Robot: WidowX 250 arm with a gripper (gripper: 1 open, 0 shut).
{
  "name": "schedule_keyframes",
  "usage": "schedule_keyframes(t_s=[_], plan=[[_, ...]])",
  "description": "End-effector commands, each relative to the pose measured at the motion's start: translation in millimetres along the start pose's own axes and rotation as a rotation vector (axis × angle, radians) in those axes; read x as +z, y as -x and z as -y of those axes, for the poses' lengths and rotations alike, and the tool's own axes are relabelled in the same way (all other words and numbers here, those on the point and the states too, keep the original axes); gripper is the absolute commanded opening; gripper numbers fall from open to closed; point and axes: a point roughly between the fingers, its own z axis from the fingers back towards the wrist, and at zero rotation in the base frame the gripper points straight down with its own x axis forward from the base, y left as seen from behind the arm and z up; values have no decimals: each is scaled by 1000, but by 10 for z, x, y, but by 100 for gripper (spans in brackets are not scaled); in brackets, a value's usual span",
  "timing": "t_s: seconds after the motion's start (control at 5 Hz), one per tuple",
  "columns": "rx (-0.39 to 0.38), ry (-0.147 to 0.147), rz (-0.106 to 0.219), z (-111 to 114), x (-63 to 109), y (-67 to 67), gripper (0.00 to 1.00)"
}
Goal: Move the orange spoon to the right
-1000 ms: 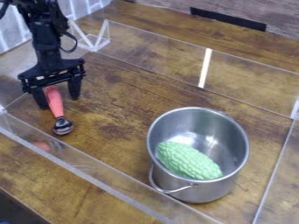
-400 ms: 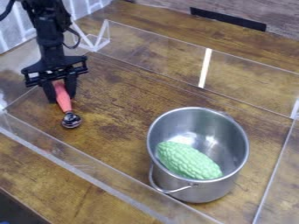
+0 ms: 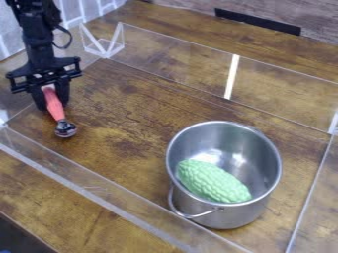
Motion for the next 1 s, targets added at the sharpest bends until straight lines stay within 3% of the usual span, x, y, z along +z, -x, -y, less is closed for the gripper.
schedule_keyframes(t_s=[0.0, 0.8], plan=[[1, 40, 47, -8, 184, -124, 0], [-86, 51, 15, 148, 147, -28, 0]])
